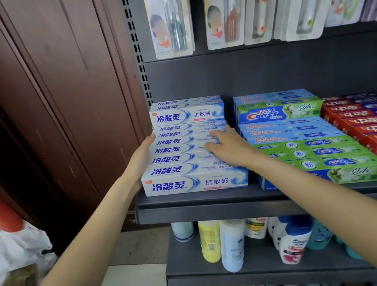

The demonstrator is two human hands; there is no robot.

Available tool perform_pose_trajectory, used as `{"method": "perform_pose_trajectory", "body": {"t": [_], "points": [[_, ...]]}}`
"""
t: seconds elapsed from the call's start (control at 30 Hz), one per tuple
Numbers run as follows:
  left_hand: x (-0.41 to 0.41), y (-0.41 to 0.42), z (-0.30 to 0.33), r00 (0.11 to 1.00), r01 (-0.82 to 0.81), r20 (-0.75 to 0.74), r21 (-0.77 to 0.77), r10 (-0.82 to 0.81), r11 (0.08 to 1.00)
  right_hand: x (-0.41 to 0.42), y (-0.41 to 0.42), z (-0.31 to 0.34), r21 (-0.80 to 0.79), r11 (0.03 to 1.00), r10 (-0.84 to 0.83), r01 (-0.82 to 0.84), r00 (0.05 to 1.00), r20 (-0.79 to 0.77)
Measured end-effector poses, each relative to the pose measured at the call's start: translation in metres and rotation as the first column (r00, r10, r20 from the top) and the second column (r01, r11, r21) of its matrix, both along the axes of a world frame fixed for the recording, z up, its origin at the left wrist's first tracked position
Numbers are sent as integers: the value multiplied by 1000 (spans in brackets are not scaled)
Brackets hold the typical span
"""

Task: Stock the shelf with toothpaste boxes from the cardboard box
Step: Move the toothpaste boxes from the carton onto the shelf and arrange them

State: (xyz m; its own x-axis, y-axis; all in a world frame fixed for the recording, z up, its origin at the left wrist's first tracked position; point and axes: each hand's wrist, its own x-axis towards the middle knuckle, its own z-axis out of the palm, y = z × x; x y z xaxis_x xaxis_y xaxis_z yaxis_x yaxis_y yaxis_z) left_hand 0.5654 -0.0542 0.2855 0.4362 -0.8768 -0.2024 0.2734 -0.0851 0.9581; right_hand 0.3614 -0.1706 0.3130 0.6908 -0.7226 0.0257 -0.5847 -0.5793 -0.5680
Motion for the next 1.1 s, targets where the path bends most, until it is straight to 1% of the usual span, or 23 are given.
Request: {"method": "perform_pose_trajectory", "body": {"t": [0.07, 0.13, 0.23, 0.27, 0.3, 0.33, 0.37, 0.4, 0.43, 0.47, 0.5, 0.53, 0.6, 0.7, 0.83, 0.97, 1.0, 1.03, 1.07, 1.1], "points": [[3, -2, -3, 1000, 9, -17, -18, -9, 1000, -1, 1, 0, -13, 1000, 0, 0, 1000, -11], [1, -2, -2, 1000, 3, 12, -7, -3, 1000, -2, 2, 2, -8, 1000, 7, -7, 1000, -22], [-6, 2, 5, 993, 9, 119, 29, -13, 1000, -5, 8, 10, -11, 1000, 16, -16, 1000, -6], [-10, 5, 10, 978, -24, 206, 37, 16, 999, -9, 12, 13, -30, 999, 25, -25, 1000, -4], [-17, 11, 17, 936, -88, 343, 28, 73, 996, -14, 14, 17, -53, 998, 43, -43, 999, -2], [-24, 19, 25, 871, -137, 475, -6, 123, 991, -22, 18, 20, -69, 995, 72, -72, 997, -1], [-30, 28, 32, 815, -137, 564, -28, 129, 990, -31, 21, 22, -75, 991, 109, -110, 994, -8], [-34, 38, 36, 780, -80, 621, -21, 75, 997, -41, 25, 23, -82, 985, 150, -153, 988, -38], [-38, 50, 39, 741, 15, 671, 22, -26, 1000, -50, 28, 22, -96, 976, 186, -195, 978, -93], [-42, 62, 41, 682, 103, 717, 103, -146, 989, -57, 31, 22, -114, 966, 213, -232, 965, -156], [-45, 70, 40, 609, 152, 754, 192, -245, 969, -61, 33, 20, -133, 957, 229, -259, 951, -208], [-46, 74, 37, 545, 155, 783, 257, -300, 954, -62, 34, 17, -148, 950, 237, -276, 942, -236], [-47, 75, 28, 478, 104, 819, 307, -318, 946, -58, 35, 11, -174, 944, 239, -279, 945, -223], [-52, 72, 25, 429, 54, 858, 287, -281, 956, -50, 39, 6, -165, 949, 231, -269, 948, -219], [-53, 74, 26, 451, 88, 834, 312, -317, 946, -46, 45, 3, -133, 953, 232, -272, 939, -255], [-55, 75, 28, 427, 80, 856, 285, -291, 955, -46, 44, 6, -95, 954, 249, -286, 926, -283], [-56, 76, 30, 454, 102, 841, 279, -295, 955, -47, 42, 8, -89, 952, 257, -293, 923, -285], [-56, 76, 35, 501, 128, 815, 264, -292, 956, -47, 40, 11, -92, 949, 266, -301, 923, -277], [-54, 77, 40, 561, 128, 784, 234, -265, 964, -47, 35, 14, -99, 947, 273, -305, 930, -247], [-50, 75, 45, 619, 98, 759, 181, -202, 979, -44, 29, 18, -105, 950, 273, -295, 943, -190]]}}
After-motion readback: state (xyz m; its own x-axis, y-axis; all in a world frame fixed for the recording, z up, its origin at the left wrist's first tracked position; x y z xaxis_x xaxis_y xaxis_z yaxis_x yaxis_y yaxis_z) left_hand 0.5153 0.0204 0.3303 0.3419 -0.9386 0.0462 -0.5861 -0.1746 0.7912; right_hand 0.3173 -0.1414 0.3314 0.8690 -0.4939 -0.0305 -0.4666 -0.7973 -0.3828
